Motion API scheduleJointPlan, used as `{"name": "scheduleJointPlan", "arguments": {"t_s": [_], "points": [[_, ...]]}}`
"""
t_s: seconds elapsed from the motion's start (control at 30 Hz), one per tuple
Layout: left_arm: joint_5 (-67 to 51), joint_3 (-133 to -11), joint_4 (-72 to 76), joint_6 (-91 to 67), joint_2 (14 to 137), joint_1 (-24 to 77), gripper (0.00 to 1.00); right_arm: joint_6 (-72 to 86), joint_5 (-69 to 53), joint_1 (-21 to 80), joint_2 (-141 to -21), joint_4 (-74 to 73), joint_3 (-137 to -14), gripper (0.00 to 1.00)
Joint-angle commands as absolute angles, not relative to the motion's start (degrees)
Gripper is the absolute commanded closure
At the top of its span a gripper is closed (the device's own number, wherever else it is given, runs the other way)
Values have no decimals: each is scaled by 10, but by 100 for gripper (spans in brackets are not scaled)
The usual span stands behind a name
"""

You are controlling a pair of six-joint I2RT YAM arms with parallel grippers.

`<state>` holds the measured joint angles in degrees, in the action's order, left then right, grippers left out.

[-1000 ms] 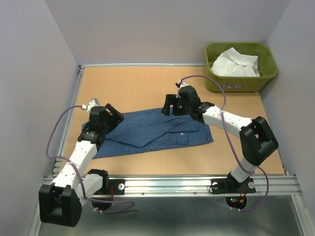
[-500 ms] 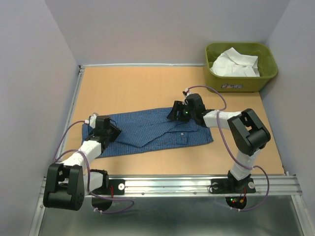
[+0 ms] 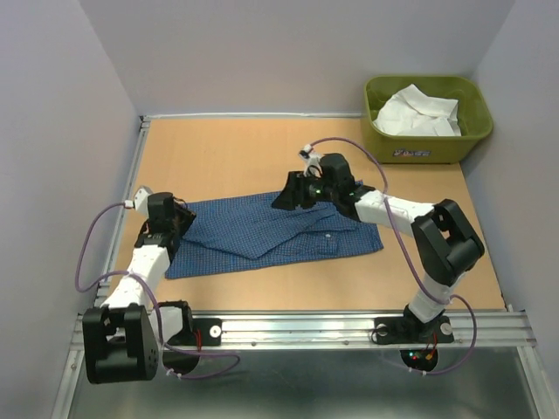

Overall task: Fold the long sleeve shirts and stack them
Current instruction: Fold the shirt

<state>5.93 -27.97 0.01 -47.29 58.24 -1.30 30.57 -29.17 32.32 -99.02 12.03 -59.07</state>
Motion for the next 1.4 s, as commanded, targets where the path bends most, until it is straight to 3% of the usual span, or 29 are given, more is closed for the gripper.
{"name": "scheduleJointPlan", "arguments": {"t_s": [0.0,0.23,0.5,0.7,1.0,1.1,1.2,1.37], "points": [[52,-314,-3,-449,639,-27,55,316,-416,389,-1030,140,-673,30],[52,-331,25,-446,700,-43,63,323,-480,495,-1134,140,-757,31],[31,-321,45,-452,760,-108,69,309,-485,519,-1233,142,-750,32],[3,-318,68,-462,812,-148,75,281,-466,519,-1250,145,-692,33],[-33,-365,65,-444,846,-176,75,258,-447,513,-1187,135,-640,33],[-47,-401,47,-421,832,-176,69,225,-418,511,-1140,79,-660,32],[-58,-431,22,-402,809,-175,57,188,-361,505,-1085,21,-673,29],[-47,-441,-40,-392,717,-158,24,127,-207,479,-994,-96,-680,23]]}}
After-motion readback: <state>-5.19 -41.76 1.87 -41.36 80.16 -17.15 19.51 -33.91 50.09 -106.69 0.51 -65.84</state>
